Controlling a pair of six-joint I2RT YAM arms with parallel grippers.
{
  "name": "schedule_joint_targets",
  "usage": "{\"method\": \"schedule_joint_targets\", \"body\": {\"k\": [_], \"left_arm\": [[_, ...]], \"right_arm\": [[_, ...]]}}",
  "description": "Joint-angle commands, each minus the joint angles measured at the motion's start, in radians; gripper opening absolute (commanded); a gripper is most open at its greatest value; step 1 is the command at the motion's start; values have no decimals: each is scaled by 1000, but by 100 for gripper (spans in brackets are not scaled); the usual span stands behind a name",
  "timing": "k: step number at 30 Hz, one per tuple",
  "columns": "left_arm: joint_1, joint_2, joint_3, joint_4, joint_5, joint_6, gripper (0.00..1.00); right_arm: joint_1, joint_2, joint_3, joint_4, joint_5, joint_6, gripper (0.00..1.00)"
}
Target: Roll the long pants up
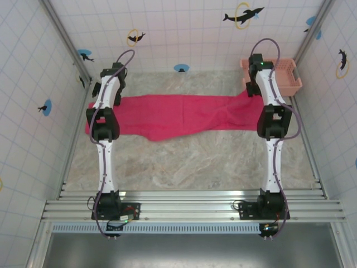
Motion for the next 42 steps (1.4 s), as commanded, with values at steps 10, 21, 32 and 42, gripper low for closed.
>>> {"method": "schedule_joint_targets", "body": {"k": [10, 21, 32, 42], "left_arm": [[-164, -184, -235, -30, 35, 43, 97], [-201, -151, -272, -59, 206, -17, 97], [-207, -129, -273, -76, 235, -18, 97], [-210, -99, -270, -93, 225, -17, 97]], "right_arm": [[-176, -513, -741, 116, -235, 151, 60], [-217, -417, -807, 303, -434, 374, 56], [-213, -361, -759, 300, -363, 416, 54], [-221, -325, -742, 291, -317, 431, 50]]}}
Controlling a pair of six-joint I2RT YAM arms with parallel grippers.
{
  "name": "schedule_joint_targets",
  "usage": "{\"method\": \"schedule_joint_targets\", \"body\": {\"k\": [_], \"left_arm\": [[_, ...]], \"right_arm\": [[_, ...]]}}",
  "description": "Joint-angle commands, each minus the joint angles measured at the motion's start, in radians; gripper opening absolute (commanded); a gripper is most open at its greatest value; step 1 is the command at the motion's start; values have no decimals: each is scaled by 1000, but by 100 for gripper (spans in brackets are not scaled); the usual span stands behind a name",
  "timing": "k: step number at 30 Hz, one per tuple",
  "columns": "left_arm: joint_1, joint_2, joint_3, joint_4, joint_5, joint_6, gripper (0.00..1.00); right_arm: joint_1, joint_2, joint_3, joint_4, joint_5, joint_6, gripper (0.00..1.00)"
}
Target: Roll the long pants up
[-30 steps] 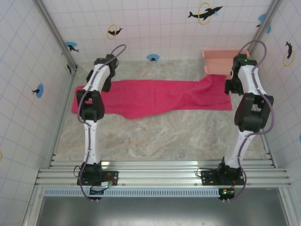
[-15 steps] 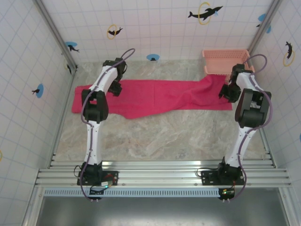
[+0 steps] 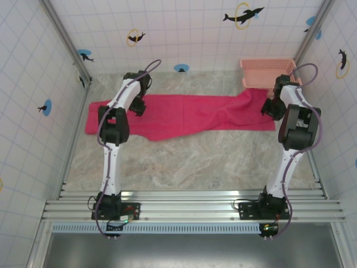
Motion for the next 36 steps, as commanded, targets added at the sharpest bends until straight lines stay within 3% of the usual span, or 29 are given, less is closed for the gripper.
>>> {"method": "schedule_joint_targets", "body": {"k": [1, 3, 8, 12, 17, 22, 36], "left_arm": [[-6, 34, 1, -42, 2, -13, 97], [-5, 38, 2, -49, 4, -49, 97], [-6, 44, -2, -61, 1, -56, 97], [-5, 52, -3, -72, -4, -62, 97], [-5, 57, -8, -79, -5, -73, 97], [-6, 58, -9, -89, -3, -83, 97], [-5, 52, -12, -93, 1, -70, 97]], "right_arm": [[-7, 47, 40, -6, 25, 16, 46], [-9, 64, 49, -5, 26, 23, 36], [-13, 87, 65, 0, 29, 26, 31], [-16, 99, 83, 1, 27, 27, 14], [-21, 108, 88, 1, 19, 19, 0], [-27, 81, 62, 7, 22, 11, 0], [-31, -180, -72, 3, 34, -17, 0]]}}
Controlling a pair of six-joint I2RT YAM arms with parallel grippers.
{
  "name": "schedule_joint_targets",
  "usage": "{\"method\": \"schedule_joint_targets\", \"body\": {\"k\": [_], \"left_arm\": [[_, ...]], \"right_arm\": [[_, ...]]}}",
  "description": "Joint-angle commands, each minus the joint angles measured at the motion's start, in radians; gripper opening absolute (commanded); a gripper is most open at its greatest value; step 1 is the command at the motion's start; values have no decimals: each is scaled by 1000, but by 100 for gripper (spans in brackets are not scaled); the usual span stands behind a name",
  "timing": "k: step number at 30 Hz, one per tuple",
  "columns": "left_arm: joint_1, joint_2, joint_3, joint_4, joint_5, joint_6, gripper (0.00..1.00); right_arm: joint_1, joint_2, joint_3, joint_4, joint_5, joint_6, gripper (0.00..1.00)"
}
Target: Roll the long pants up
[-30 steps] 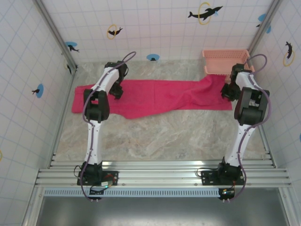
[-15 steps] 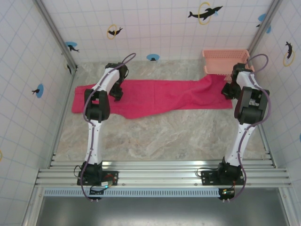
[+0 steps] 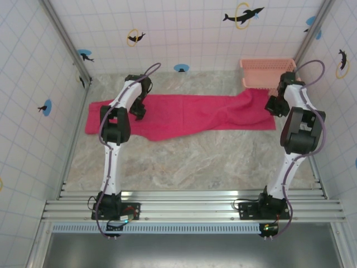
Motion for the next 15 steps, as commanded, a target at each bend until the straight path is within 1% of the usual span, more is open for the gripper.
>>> {"method": "schedule_joint_targets", "body": {"k": [1, 7, 14, 15], "left_arm": [[-8, 15, -12, -36, 3, 3, 97], [-6, 7, -26, -22, 9, 16, 97], [-6, 5, -44, -13, 4, 39, 97], [-6, 6, -44, -12, 2, 41, 97]], "right_arm": [[-11, -85, -44, -5, 17, -7, 0], [-13, -152, -147, -5, 10, -8, 0], [-46, -155, -275, 27, 34, -17, 0], [-55, -153, -285, 31, 39, -14, 11]]}}
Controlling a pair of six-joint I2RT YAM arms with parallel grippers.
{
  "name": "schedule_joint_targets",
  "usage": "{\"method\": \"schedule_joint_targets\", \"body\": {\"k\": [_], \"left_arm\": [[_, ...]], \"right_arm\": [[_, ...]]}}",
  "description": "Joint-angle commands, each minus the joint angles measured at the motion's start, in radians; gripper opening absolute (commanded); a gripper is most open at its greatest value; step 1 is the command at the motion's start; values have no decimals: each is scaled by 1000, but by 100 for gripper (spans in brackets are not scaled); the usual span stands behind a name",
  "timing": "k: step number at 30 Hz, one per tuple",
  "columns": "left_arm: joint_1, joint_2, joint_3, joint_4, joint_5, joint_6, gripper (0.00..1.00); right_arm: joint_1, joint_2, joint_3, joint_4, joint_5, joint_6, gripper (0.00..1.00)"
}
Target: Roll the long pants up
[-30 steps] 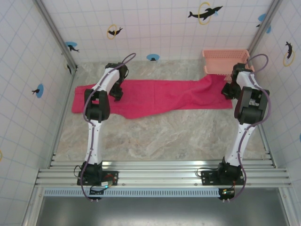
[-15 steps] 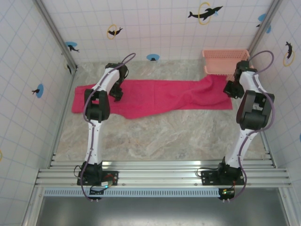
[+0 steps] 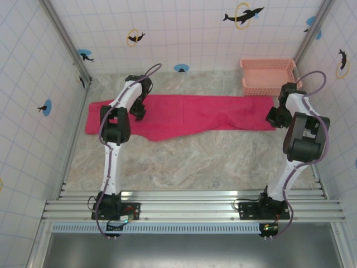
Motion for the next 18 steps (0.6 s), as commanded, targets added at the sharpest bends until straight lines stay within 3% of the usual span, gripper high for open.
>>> {"method": "schedule_joint_targets", "body": {"k": [1, 2, 4, 14, 18], "left_arm": [[-5, 6, -30, -17, 9, 24, 98], [-4, 3, -30, -15, 10, 24, 97], [-5, 0, -30, -11, 11, 24, 97], [-5, -2, -41, 0, 19, 70, 97], [-5, -10, -49, 2, 22, 73, 98]], "right_arm": [[-38, -35, -42, 23, 30, -5, 39], [-47, -43, -54, 38, 16, -8, 53], [-58, -62, -70, 48, -9, 3, 60], [-59, -79, -191, 174, -101, 131, 65], [-56, -44, -223, 231, -75, 188, 64]]}}
